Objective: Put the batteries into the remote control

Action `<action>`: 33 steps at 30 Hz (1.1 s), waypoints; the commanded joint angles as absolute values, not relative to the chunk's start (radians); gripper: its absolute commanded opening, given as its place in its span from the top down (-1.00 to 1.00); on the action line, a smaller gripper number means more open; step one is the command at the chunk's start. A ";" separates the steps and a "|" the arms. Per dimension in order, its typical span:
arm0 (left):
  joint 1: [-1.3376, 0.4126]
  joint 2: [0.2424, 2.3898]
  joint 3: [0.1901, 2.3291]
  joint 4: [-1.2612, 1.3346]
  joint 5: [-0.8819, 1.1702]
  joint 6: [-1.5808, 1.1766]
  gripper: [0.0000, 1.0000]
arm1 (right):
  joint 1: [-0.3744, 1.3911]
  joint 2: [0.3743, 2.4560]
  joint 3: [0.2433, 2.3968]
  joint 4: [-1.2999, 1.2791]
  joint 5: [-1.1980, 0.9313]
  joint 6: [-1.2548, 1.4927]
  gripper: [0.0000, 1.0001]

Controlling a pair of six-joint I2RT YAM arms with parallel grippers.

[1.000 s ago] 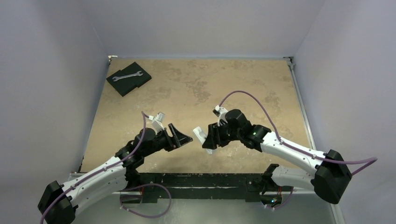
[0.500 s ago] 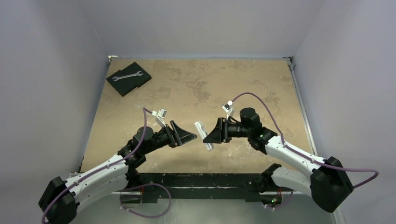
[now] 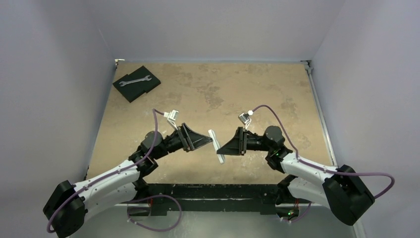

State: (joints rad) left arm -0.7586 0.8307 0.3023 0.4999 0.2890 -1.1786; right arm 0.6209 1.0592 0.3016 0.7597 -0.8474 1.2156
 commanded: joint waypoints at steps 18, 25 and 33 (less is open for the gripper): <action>-0.751 0.883 0.417 0.630 0.359 -1.176 -0.43 | 0.721 1.298 0.239 1.536 -0.787 1.586 0.60; -0.750 0.877 0.422 0.614 0.360 -1.167 -0.38 | 0.721 1.323 0.233 1.589 -0.776 1.600 0.61; -0.751 0.876 0.424 0.608 0.364 -1.168 -0.36 | 0.720 1.235 0.246 1.387 -0.768 1.493 0.61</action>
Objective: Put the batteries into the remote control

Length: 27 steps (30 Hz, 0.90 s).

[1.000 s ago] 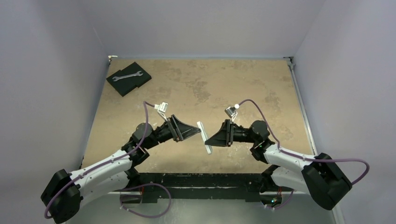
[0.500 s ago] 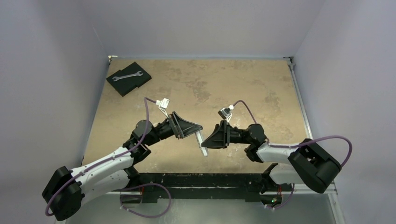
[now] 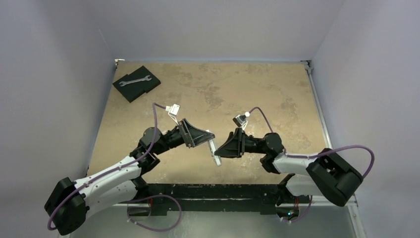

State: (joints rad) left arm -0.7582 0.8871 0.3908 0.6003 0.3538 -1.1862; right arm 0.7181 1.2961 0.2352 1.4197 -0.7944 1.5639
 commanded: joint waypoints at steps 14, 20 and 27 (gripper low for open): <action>-0.750 0.869 0.422 0.600 0.363 -1.168 -0.34 | 0.721 1.216 0.262 1.271 -0.746 1.410 0.60; -0.751 0.867 0.421 0.603 0.363 -1.167 -0.36 | 0.721 1.228 0.261 1.270 -0.752 1.409 0.60; -0.751 0.868 0.424 0.605 0.365 -1.166 -0.35 | 0.721 1.222 0.253 1.267 -0.750 1.409 0.60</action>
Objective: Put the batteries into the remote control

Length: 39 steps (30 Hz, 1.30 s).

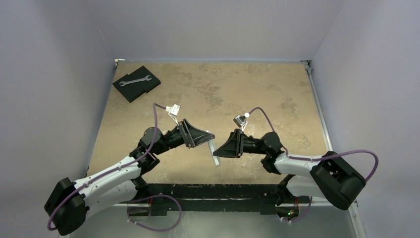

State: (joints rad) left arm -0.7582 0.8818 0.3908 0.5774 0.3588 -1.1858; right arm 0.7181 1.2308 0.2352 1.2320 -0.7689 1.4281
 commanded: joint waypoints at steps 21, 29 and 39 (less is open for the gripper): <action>-0.751 0.850 0.414 0.562 0.342 -1.147 1.00 | 0.721 1.212 0.238 1.255 -0.747 1.399 0.52; -0.751 0.848 0.429 0.519 0.330 -1.134 1.00 | 0.721 1.192 0.225 1.233 -0.756 1.380 0.01; -0.750 0.826 0.453 0.432 0.317 -1.112 1.00 | 0.704 1.082 0.264 0.944 -0.751 1.227 -0.97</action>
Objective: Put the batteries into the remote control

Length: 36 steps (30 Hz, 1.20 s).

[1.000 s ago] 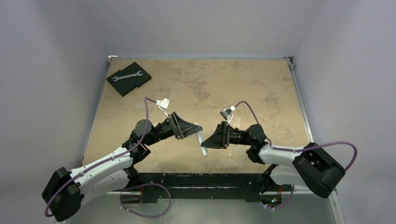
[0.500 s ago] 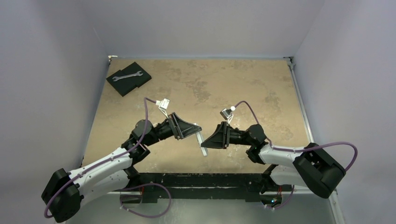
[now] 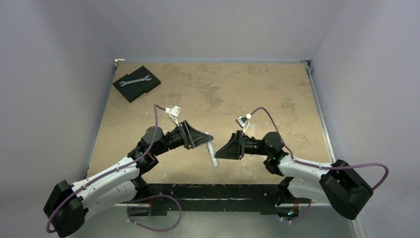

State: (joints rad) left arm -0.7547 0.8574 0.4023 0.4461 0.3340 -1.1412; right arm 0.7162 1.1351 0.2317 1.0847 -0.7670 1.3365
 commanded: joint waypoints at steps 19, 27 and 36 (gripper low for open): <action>-0.855 0.952 0.643 -0.027 0.104 -0.915 1.00 | 0.697 0.763 0.569 -0.094 -0.293 0.706 -0.98; -0.974 1.114 0.743 -0.138 -0.042 -0.866 1.00 | 0.696 0.666 0.667 -0.301 -0.053 0.612 -0.98; -1.036 1.260 0.876 -0.286 -0.176 -0.816 1.00 | 0.695 0.682 0.684 -0.354 -0.046 0.591 -0.98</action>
